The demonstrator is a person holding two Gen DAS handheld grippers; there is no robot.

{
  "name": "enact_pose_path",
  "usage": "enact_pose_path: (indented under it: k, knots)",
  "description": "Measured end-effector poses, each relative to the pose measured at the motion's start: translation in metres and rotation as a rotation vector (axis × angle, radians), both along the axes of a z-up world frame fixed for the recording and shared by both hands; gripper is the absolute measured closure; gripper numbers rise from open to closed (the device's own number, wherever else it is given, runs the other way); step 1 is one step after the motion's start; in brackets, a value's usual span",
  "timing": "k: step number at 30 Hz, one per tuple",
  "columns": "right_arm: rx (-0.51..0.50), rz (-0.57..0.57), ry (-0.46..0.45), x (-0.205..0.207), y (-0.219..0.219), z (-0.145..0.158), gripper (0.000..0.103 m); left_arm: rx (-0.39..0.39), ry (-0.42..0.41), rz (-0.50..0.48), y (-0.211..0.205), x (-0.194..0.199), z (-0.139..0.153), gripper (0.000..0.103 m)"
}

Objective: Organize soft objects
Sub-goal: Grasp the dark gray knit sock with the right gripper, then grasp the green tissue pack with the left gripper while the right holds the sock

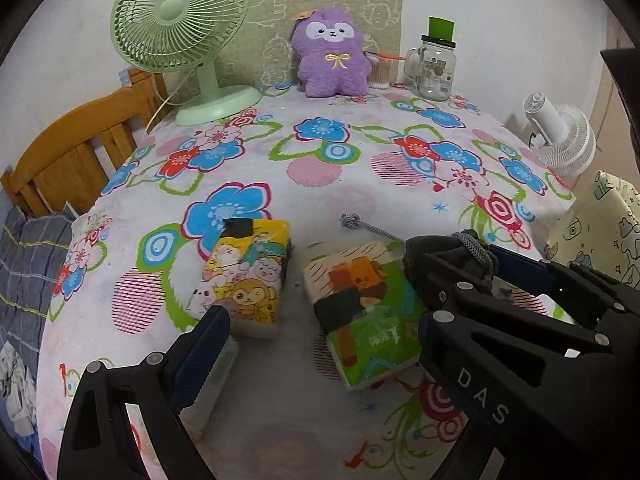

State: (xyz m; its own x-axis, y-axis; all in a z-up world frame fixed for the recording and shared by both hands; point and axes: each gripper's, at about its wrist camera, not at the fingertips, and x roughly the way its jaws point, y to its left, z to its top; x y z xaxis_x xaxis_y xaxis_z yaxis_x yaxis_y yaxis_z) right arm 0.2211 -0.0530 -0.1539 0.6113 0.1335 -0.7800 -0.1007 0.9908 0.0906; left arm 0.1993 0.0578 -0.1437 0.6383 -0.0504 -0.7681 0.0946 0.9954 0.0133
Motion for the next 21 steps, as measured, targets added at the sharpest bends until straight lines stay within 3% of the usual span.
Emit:
enact_pose_path:
  k: [21]
  knots:
    - [-0.023, -0.049, -0.016, -0.005, -0.026, 0.006, 0.052, -0.033, -0.005, -0.054, -0.034, 0.000, -0.001, 0.011]
